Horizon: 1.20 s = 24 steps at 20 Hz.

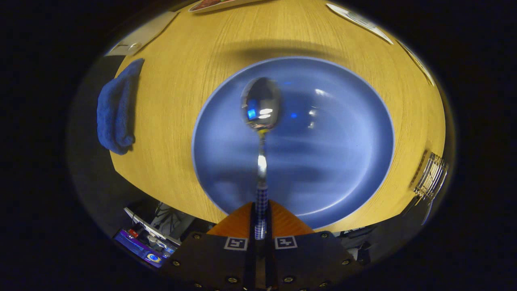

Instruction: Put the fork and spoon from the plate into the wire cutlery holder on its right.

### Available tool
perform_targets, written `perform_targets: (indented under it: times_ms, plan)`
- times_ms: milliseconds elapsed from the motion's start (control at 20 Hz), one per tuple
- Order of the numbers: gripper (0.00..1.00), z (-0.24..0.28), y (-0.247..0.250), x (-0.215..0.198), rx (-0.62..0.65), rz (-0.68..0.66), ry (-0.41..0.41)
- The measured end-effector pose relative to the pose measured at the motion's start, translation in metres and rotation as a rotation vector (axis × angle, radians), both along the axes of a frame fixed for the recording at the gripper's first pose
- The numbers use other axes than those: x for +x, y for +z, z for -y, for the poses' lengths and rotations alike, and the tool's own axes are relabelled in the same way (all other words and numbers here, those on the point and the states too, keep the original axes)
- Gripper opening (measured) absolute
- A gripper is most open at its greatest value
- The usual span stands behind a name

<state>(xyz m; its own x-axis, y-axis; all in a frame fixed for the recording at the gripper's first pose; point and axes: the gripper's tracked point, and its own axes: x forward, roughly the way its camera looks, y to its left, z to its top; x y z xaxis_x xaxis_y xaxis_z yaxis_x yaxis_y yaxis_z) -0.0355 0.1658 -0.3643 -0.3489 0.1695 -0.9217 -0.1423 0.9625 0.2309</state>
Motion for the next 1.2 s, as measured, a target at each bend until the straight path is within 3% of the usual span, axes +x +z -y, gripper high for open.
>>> perform_targets:
  times_ms: [150, 200, 550, 800, 1200]
  plan:
    - [0.10, 0.014, 0.005, 0.002, 0.004, 0.010, 0.038]
    - [0.01, 0.021, 0.011, 0.004, 0.005, 0.008, 0.069]
    - [0.01, 0.089, 0.058, -0.007, -0.027, -0.045, 0.293]
    - [0.01, 0.151, 0.092, -0.018, -0.084, -0.087, 0.382]
    - [0.01, 0.197, 0.115, -0.031, -0.073, -0.102, 0.351]
